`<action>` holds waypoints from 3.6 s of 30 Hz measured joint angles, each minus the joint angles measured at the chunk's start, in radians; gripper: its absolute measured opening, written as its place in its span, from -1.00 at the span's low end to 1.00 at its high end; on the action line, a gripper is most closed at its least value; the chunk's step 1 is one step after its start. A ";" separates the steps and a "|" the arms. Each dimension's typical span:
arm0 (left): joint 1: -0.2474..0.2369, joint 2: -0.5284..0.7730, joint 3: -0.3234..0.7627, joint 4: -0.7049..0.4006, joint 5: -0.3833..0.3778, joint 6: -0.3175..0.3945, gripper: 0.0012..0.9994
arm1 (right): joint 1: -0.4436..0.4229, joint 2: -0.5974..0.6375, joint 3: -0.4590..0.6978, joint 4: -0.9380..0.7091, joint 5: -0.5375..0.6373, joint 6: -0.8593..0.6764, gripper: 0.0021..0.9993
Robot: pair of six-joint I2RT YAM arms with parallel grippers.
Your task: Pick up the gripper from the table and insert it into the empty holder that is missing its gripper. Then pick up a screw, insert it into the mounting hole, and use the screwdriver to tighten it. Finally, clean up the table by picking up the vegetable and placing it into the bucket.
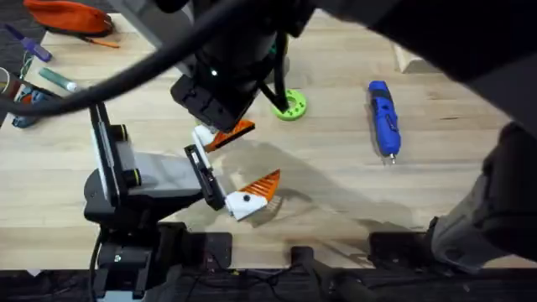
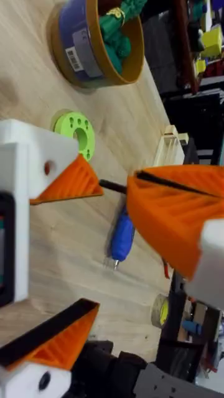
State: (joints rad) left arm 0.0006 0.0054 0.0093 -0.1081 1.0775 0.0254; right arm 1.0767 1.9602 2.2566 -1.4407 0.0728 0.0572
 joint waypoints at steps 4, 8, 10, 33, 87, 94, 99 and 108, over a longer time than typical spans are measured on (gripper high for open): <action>0.000 0.000 0.000 0.000 0.000 0.000 0.97 | 0.000 0.035 0.032 -0.018 -0.008 -0.025 -0.99; 0.000 0.000 0.000 0.000 0.000 0.000 0.97 | 0.000 0.059 0.042 -0.017 -0.012 -0.043 -0.99; 0.000 0.000 0.000 0.000 0.000 0.000 0.98 | 0.001 0.063 0.043 -0.008 -0.014 -0.048 -0.99; 0.000 0.000 0.000 0.000 0.000 -0.001 0.97 | 0.032 0.109 0.052 0.022 -0.015 -0.067 -0.99; 0.000 0.000 0.000 0.000 0.003 -0.003 0.97 | 0.028 0.153 0.099 -0.010 -0.014 -0.088 -0.99; 0.000 0.005 0.000 -0.001 0.003 -0.016 0.97 | 0.026 0.174 0.103 -0.006 -0.014 -0.088 -0.99; 0.000 0.005 0.000 -0.001 0.003 -0.016 0.97 | 0.026 0.174 0.103 -0.006 -0.014 -0.088 -0.99; 0.000 0.005 0.000 -0.001 0.003 -0.016 0.98 | 0.026 0.174 0.103 -0.006 -0.014 -0.088 -0.99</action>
State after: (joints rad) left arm 0.0006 0.0101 0.0093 -0.1089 1.0801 0.0093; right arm 1.1030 2.1338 2.3600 -1.4471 0.0589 -0.0307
